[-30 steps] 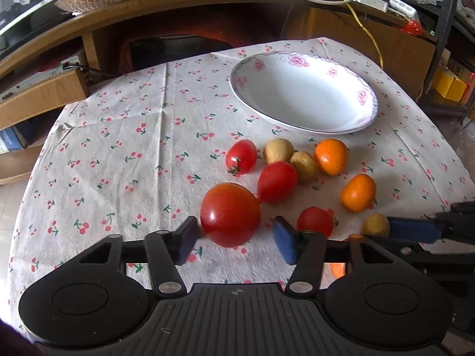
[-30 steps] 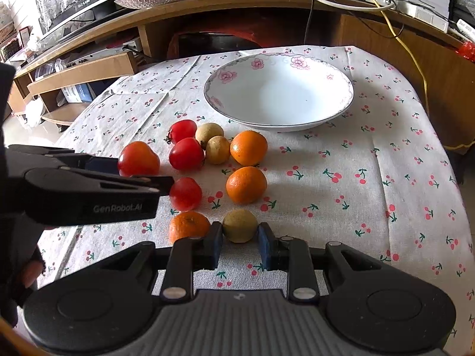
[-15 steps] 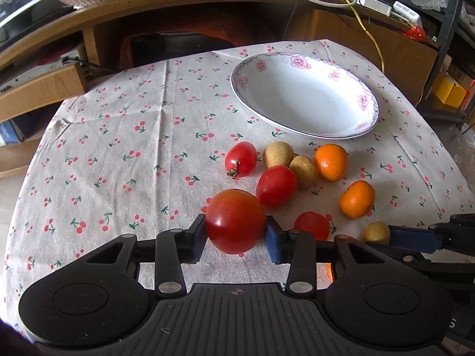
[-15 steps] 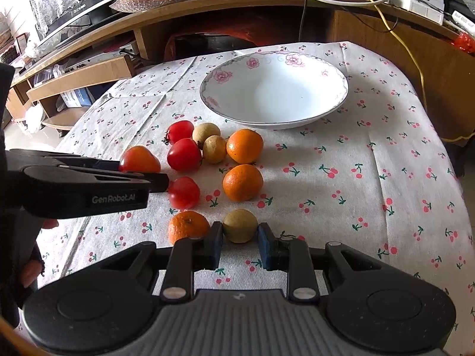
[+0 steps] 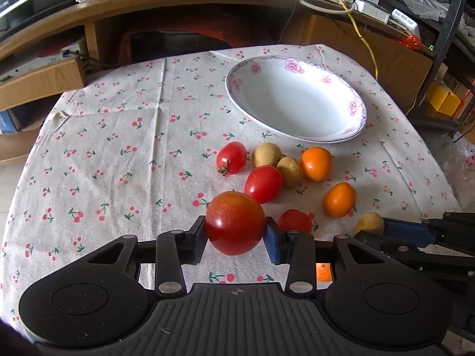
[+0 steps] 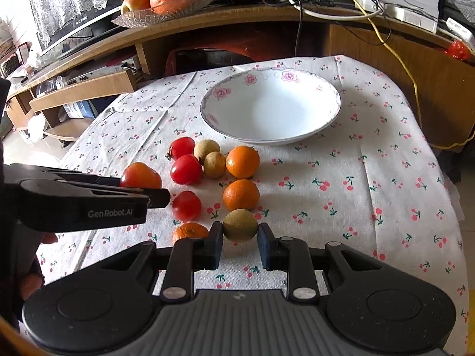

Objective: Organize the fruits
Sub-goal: 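Lift and carry the tan fruit and tomato over the white bowl with both tools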

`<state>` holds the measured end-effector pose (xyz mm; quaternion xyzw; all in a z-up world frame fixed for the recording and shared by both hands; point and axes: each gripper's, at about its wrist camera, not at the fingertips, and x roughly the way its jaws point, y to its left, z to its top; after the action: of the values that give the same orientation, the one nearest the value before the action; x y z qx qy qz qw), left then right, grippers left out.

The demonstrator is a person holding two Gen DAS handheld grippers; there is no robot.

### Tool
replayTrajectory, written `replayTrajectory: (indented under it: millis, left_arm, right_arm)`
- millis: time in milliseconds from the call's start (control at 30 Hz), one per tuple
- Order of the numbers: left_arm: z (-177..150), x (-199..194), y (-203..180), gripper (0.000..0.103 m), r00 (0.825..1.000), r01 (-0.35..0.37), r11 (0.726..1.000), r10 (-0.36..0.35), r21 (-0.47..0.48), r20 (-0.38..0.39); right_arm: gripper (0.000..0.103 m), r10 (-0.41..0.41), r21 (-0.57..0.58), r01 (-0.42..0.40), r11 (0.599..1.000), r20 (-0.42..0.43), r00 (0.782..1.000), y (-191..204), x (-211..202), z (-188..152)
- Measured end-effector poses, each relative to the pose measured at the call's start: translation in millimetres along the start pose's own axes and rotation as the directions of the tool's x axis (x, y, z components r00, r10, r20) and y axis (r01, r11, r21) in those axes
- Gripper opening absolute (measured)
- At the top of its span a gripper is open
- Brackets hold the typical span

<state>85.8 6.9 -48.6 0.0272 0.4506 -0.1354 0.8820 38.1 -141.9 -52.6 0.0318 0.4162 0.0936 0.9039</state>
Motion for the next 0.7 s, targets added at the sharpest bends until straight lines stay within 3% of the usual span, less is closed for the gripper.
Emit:
replayTrajectory:
  millis: [700]
  left_arm:
    - [9,-17,-22,0.048,0.998,0.030,0.999,-0.032,0.046,0.055]
  right_arm:
    - [0.026,-0.025,0.021,0.023,0.999,0.068,0.997,-4,-11,13]
